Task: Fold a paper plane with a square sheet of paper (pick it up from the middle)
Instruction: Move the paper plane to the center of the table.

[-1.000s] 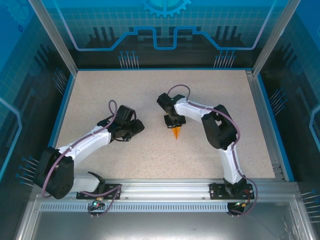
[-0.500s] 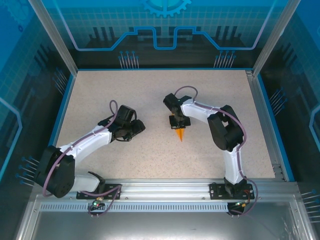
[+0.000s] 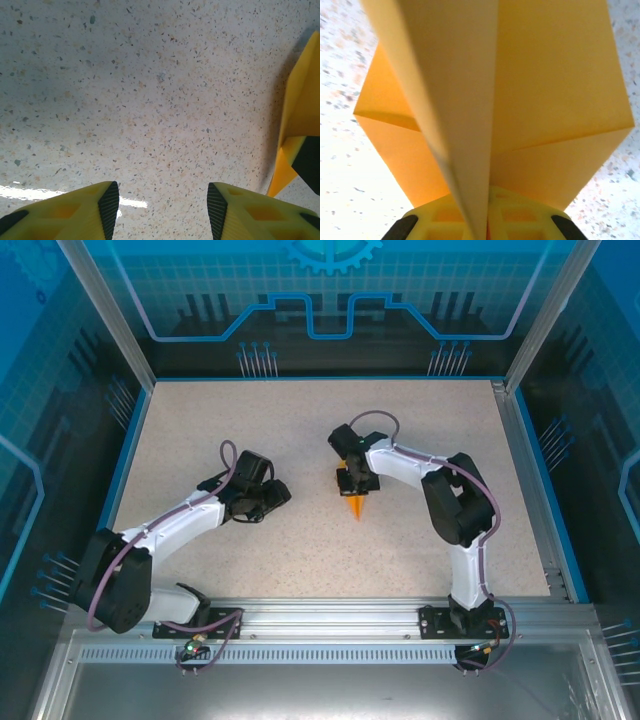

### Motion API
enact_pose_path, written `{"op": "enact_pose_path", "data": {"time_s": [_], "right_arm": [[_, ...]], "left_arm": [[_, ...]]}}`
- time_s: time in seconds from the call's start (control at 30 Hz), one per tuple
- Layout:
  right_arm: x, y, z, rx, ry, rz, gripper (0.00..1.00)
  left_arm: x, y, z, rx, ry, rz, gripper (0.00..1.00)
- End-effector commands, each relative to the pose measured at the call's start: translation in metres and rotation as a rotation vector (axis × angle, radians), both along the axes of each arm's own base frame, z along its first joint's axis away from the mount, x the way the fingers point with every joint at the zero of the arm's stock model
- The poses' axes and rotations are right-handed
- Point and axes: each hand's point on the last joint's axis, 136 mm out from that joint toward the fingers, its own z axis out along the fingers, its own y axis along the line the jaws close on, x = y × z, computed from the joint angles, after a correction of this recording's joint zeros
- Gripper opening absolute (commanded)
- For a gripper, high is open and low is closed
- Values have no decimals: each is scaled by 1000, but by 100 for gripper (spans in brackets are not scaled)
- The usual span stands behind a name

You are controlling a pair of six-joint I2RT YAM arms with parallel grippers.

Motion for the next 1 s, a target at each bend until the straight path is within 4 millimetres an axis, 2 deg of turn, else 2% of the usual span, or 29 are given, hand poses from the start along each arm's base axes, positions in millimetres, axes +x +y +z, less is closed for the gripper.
{"op": "enact_pose_path", "data": {"time_s": [0.0,0.13,0.2,0.27,0.4,0.67,0.83,0.97], "right_arm": [[-3,3,-10,12,31,-17,10],[-11,3,-31,-34,79,-8,11],[-13,3,-32,-40,92,-3,12],[-10,6,-22,-23,72,1,18],[-2,8,14,21,1,12,35],[-2,-7,89,91,-173,2,53],[-9,-41,133,58,-346,-51,57],[-20,-86,170,-8,-544,-133,61]], "left_arm": [[5,-3,7,-14,-10,-14,53],[5,-2,7,-6,-9,-18,53],[5,-1,7,-3,-9,-19,53],[4,-1,6,-2,-8,-19,53],[6,-1,8,6,-16,-23,54],[12,3,19,48,-56,-41,54],[14,12,26,93,-86,-32,55],[14,24,34,149,-138,-22,57]]}}
